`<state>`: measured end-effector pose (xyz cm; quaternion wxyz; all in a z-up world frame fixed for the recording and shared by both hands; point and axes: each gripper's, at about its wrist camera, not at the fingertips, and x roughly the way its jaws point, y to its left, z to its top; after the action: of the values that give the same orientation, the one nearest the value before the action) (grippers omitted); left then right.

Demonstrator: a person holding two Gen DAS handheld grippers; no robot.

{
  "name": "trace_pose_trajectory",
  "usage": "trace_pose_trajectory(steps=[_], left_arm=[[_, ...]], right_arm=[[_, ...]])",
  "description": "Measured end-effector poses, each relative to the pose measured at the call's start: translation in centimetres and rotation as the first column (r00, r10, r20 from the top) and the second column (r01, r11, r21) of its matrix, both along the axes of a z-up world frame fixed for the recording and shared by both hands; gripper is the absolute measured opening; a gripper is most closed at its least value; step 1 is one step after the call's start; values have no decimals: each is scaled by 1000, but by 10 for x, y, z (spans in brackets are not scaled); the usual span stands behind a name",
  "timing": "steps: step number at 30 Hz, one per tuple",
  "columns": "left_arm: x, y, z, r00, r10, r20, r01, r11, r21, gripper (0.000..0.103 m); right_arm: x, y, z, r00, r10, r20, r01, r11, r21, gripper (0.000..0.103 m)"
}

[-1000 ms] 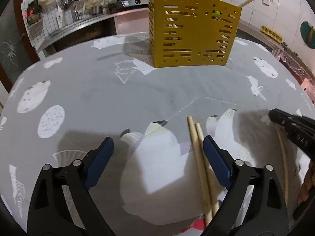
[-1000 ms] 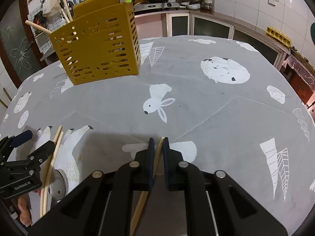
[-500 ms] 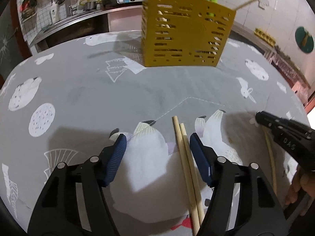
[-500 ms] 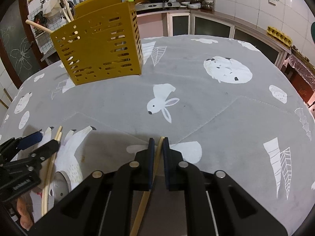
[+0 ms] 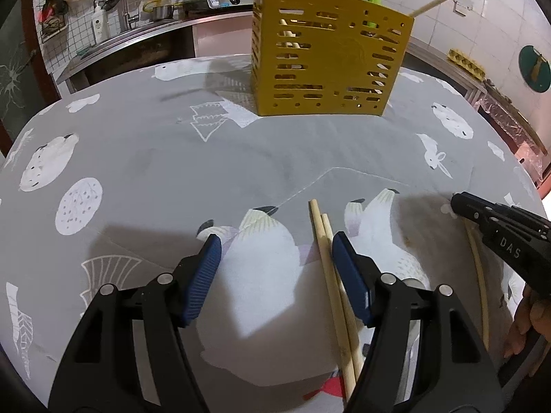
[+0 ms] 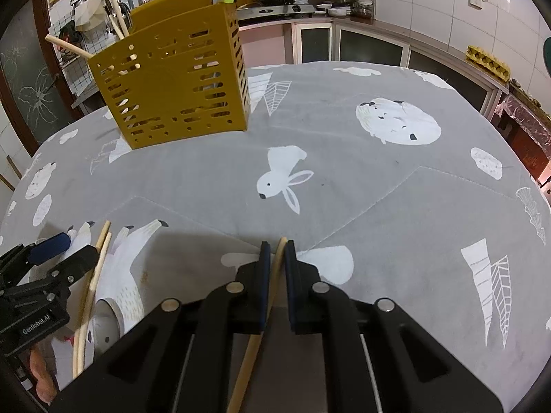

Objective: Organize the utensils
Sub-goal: 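Position the left gripper around a wooden chopstick and close on it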

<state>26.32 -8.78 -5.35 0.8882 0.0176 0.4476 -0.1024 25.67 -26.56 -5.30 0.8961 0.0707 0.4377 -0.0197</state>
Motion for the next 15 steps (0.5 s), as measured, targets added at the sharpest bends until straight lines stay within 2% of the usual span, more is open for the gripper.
trace_pose_trajectory(steps=[5,10,15], left_arm=[[2,-7,-2,1000,0,-10,1,1000,14,65],[-5,5,1,1000,15,-3,-15,1000,-22,63],[-9,12,2,999,43,7,-43,999,-21,63]], right_arm=[[-2,2,0,1000,4,1,-4,1000,0,9],[-2,1,0,1000,5,3,-5,1000,10,9],[-2,0,-1,1000,6,8,-6,1000,12,9]])
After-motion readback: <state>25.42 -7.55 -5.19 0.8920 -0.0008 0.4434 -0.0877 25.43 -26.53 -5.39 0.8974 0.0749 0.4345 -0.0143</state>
